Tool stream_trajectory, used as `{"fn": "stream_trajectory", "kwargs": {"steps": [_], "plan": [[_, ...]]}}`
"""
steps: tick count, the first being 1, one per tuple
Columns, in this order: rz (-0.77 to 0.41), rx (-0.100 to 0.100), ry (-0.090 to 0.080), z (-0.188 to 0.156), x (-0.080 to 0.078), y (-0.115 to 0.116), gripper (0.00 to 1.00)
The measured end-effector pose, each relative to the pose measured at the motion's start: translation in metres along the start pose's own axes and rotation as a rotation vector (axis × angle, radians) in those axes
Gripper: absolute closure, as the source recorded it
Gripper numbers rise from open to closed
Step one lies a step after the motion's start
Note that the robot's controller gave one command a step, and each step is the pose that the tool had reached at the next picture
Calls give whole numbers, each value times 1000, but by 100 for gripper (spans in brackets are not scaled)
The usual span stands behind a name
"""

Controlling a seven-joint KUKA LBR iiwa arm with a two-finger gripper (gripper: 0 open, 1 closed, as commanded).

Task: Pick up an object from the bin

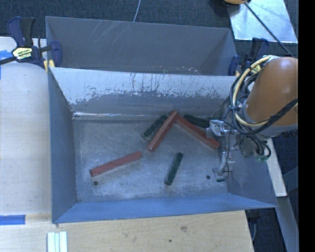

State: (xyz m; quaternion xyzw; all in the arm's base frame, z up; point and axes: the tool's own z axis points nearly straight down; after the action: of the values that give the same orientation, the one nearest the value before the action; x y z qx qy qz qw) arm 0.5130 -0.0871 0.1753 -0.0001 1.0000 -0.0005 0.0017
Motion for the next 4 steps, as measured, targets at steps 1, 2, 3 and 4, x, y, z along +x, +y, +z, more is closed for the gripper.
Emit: {"fn": "stream_trajectory", "kwargs": {"steps": [1,2,3,4], "plan": [[-249,2,-7,49,-11,27,0],[-398,-1,-3,53,-12,58,0],[-446,-2,3,66,-10,71,0],[-384,-2,1,97,-14,87,0]]}}
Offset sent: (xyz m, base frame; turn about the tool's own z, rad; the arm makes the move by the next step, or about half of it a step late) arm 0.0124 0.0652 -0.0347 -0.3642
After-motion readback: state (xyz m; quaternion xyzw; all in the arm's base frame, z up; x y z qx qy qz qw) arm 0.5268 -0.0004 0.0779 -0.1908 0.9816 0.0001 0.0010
